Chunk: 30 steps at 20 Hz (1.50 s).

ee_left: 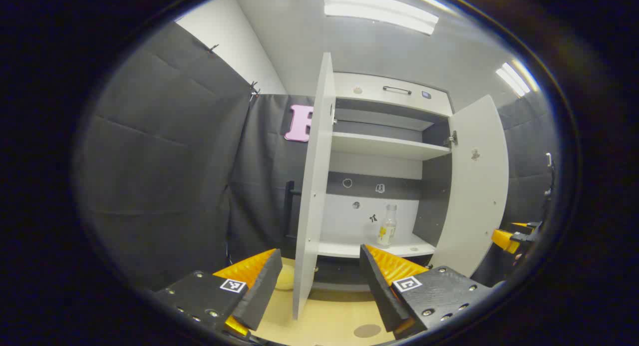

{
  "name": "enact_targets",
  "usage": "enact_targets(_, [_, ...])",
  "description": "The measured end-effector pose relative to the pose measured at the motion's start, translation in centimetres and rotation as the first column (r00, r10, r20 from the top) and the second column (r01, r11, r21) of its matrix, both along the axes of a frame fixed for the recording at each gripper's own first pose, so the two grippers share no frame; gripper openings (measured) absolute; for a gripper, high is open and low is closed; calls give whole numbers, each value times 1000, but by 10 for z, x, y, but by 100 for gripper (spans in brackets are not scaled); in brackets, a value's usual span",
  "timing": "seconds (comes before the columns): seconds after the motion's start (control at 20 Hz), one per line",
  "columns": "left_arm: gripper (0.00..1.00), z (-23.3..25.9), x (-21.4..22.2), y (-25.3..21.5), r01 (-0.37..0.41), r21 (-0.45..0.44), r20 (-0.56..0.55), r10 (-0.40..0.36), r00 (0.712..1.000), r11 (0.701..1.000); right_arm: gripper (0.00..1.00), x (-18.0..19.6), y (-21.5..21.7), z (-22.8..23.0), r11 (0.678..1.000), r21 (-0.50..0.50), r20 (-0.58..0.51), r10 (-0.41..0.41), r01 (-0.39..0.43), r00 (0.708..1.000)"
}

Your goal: Grasp the bottle in the cabinet with the left hand and place it on the coaster, then close the right door with the right hand and the left door with the left hand.

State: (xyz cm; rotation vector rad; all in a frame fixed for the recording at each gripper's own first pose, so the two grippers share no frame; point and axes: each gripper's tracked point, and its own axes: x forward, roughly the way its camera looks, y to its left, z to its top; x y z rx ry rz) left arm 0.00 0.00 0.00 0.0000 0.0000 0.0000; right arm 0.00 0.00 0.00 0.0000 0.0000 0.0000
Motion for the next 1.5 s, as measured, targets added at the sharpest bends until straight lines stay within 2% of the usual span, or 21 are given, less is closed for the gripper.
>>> enact_targets(0.15, [91,-3,5,-8,5,-29,1,-5,1000,1000,98,-1,-1,-4,1000,-4,-11,8,-8,1000])
enact_targets(0.3, [91,-3,9,-20,29,8,-2,-29,1000,1000,98,-4,-8,-2,1000,23,8,-14,13,1000])
enact_targets(0.5, [90,-5,20,-33,44,-45,-36,-46,998,998,97,-5,-18,-3,998,52,19,-33,32,999])
enact_targets(1.0, [91,-7,32,-61,11,59,-63,-7,998,998,98,-6,-73,-35,990,100,-31,-100,102,995])
enact_targets(1.2, [90,-13,61,-87,25,45,-79,-21,997,999,98,-8,-105,-45,989,84,-20,-121,122,992])
enact_targets(1.35, [91,-12,86,-114,72,35,-81,-69,994,997,98,-13,-134,-51,981,64,-13,-184,185,983])
enact_targets(1.5, [91,-12,119,-139,116,106,-83,-108,991,988,97,-16,-151,-53,964,89,-29,-250,251,968])
